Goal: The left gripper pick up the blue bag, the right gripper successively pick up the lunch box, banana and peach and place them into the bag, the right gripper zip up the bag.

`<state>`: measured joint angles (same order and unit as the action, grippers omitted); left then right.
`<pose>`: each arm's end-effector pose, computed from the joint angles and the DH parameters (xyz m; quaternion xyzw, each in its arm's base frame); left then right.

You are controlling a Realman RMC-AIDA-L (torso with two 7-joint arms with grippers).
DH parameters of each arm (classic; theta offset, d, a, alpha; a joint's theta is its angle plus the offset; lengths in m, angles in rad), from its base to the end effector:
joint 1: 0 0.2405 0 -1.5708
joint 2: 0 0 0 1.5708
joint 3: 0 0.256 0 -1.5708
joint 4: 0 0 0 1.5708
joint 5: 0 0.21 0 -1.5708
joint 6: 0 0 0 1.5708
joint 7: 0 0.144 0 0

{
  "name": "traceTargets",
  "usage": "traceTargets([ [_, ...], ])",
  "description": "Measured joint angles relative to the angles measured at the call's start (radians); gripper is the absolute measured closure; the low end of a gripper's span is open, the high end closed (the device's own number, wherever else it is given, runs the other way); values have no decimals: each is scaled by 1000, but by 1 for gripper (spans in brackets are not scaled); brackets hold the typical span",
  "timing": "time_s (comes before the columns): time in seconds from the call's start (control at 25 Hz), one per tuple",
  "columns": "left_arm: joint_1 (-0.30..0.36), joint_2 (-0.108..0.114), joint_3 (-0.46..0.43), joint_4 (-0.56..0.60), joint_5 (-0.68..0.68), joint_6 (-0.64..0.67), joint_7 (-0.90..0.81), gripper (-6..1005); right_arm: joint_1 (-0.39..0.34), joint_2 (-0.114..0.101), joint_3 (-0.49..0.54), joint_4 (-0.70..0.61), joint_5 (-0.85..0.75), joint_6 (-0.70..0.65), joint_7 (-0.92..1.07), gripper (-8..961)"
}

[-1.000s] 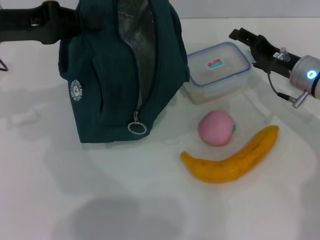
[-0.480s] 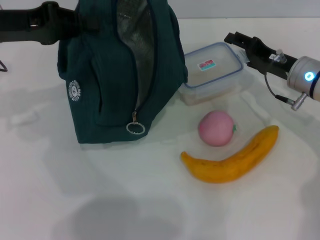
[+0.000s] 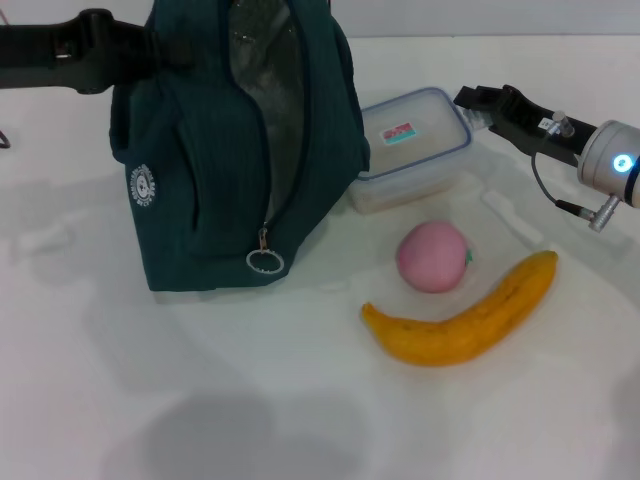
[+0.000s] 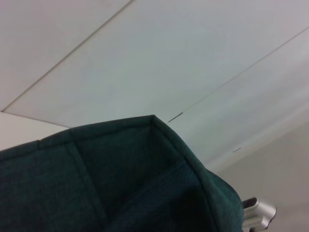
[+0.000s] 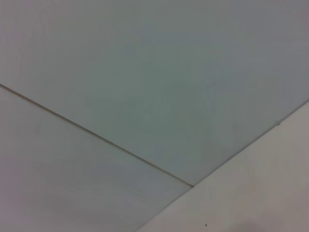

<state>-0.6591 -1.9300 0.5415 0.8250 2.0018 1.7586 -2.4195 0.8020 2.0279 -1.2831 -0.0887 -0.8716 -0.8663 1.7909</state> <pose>-0.2204 0.3716 0.1053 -0.7945 -0.5306 -0.2938 0.0303 0.2439 0.4205 -0.0506 -0.6635 0.6115 0.3768 0.2095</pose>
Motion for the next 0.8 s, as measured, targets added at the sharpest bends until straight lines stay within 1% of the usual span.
traceTargets([
  [0.08, 1, 1, 0, 0, 0, 1, 0, 962, 0, 0, -1, 0, 1, 0, -1, 496],
  [0.2, 2, 1, 0, 0, 0, 3, 3, 962, -2, 0, -1, -1, 0, -2, -4, 730],
  [0.4, 3, 0, 4, -1, 1, 4, 4, 962, -10, 0, -1, -2, -1, -9, -8, 853],
  [0.68, 13, -1, 14, -1, 2, 4, 9, 962, -32, 0, 8, -16, 10, -50, -49, 856],
  [0.8, 19, 2, 14, -1, 2, 4, 14, 962, -63, 0, 9, -42, 45, -77, -70, 859],
])
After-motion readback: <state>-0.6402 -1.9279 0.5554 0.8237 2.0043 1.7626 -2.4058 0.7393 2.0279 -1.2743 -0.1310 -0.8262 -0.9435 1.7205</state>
